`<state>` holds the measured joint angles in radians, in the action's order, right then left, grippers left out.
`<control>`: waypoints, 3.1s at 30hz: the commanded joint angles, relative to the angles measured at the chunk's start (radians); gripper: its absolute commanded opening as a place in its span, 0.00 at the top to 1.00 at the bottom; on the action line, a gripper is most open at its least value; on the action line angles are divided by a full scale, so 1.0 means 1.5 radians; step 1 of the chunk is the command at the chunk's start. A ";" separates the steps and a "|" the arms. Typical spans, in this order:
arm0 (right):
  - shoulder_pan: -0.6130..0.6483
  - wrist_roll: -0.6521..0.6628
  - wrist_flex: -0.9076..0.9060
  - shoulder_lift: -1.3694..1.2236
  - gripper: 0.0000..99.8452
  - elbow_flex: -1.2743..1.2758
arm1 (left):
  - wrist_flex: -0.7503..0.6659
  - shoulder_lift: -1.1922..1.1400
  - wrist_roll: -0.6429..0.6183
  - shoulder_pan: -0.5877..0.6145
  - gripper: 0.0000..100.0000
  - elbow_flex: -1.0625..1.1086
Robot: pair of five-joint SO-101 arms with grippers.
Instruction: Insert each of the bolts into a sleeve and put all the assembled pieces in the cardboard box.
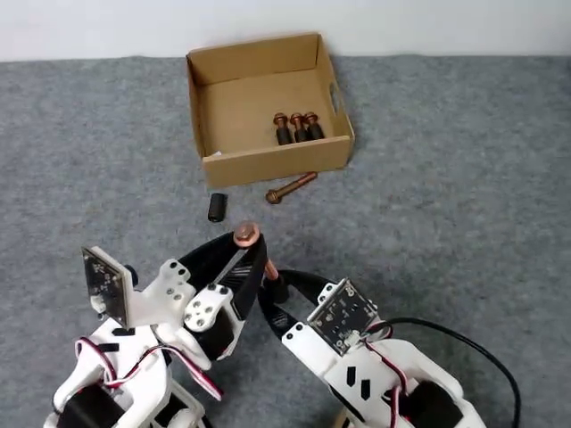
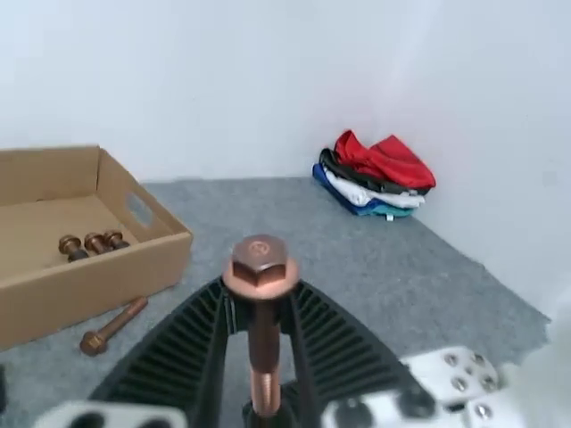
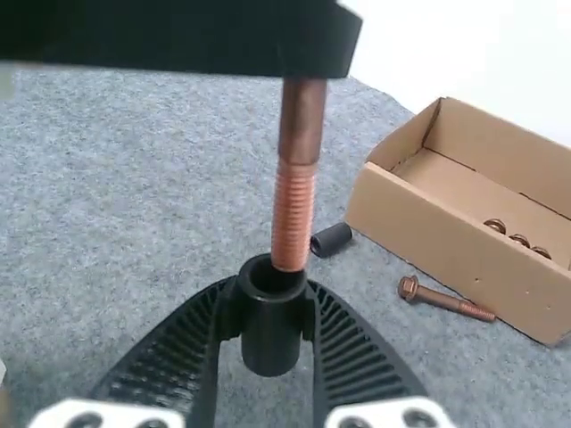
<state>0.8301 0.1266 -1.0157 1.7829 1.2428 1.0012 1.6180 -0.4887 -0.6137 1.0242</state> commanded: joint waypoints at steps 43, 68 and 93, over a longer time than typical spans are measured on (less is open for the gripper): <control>-0.119 -0.060 0.015 0.004 0.99 -0.009 | 0.235 -0.002 0.109 0.139 0.81 -0.057; -0.288 -0.295 0.067 -0.580 0.99 -0.393 | -0.167 0.002 0.138 0.467 1.00 0.444; -0.332 -0.099 0.521 -1.329 0.99 -0.886 | -0.118 -0.003 0.224 0.467 0.99 0.444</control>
<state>0.3422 -0.0591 -0.2977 -0.1458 0.0384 0.8170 1.6149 -0.1603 0.0829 1.6978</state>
